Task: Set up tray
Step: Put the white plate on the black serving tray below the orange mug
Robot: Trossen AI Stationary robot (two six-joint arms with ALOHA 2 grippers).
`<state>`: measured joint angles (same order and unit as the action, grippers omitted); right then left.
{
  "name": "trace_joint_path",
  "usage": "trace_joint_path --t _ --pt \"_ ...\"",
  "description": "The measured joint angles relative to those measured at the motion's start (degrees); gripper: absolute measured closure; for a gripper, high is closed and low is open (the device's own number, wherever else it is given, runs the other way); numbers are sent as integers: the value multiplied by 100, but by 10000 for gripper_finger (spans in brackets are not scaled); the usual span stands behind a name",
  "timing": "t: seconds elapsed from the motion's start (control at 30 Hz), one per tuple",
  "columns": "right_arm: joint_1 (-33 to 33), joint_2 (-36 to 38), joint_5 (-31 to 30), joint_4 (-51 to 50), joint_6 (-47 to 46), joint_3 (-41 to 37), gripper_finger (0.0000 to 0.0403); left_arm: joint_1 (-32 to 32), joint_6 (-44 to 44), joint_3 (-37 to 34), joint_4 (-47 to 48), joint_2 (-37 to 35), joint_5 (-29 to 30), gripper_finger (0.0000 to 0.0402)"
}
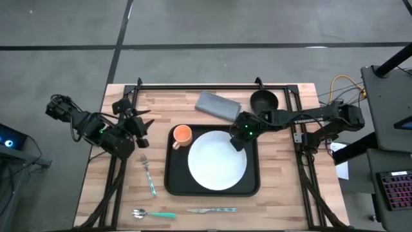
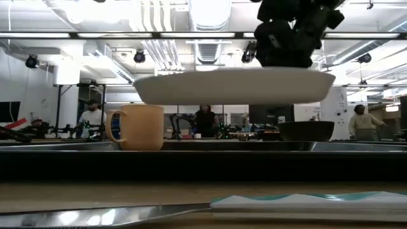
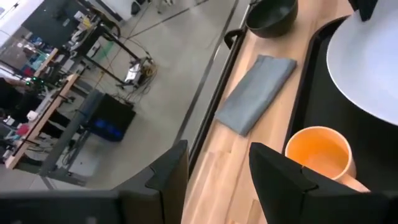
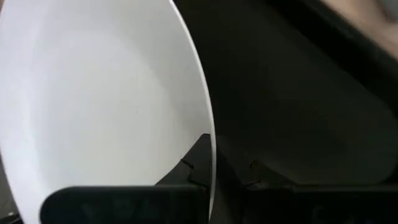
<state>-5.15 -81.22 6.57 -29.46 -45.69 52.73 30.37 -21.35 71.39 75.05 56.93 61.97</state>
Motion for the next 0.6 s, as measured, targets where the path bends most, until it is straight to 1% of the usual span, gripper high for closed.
trace_joint_path --t 0.13,0.3,0.5,0.6 --pt "-17 -208 11 155 23 -69 395 0 283 90 -5 93 122 251" --pt "-112 -687 400 571 203 -79 395 0 596 118 -7 307 438 251" --pt "-247 -963 516 801 386 -66 395 0 627 178 -6 387 454 251" --pt "-343 -980 551 904 475 -67 395 0 626 178 -7 378 453 251"
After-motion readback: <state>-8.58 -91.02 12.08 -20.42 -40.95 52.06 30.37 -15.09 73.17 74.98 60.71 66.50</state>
